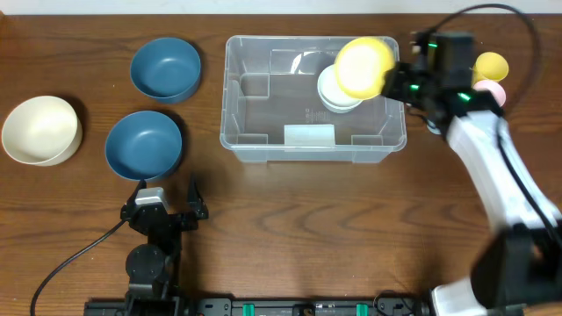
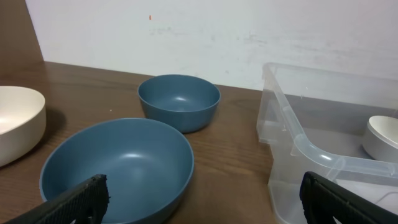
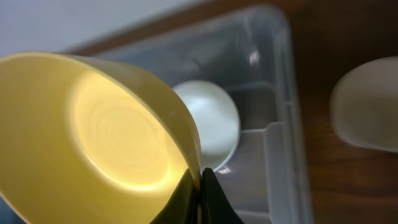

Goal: Pack container
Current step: 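Carry the yellow bowl into the bin onto the white bowls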

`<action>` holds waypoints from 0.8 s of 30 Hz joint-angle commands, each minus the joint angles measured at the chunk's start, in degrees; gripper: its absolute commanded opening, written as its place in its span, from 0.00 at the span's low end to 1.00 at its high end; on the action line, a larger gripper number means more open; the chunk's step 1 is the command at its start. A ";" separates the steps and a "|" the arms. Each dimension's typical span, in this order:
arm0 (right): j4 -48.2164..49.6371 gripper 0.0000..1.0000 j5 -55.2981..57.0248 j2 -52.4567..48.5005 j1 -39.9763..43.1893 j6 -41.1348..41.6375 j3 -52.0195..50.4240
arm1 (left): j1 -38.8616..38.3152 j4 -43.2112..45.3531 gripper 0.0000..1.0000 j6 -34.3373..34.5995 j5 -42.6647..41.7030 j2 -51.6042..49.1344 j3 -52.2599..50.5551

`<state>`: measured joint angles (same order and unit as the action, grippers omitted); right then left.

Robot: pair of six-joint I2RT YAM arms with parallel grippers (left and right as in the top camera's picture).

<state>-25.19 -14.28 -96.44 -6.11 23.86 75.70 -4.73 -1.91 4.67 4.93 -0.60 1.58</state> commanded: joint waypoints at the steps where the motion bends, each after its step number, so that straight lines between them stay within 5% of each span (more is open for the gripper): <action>1: 0.11 0.01 1.42 -6.78 -2.89 -2.08 4.26 | -0.22 -1.88 0.98 -0.11 1.11 0.26 -1.31; 20: 0.72 0.01 10.45 -14.91 -6.16 -0.31 7.48 | -0.22 -1.88 0.98 -0.11 1.11 0.26 -1.31; 21: 0.55 0.04 10.43 -14.91 -6.16 -0.31 7.48 | -0.22 -1.88 0.98 -0.11 1.11 0.26 -1.31; 24: -0.90 0.53 10.45 -14.91 -6.16 -0.33 7.48 | -0.22 -1.88 0.98 -0.11 1.11 0.26 -1.31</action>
<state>-25.21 -4.67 -111.09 -12.34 23.49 81.91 -4.73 -1.91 4.67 4.93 -0.60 1.58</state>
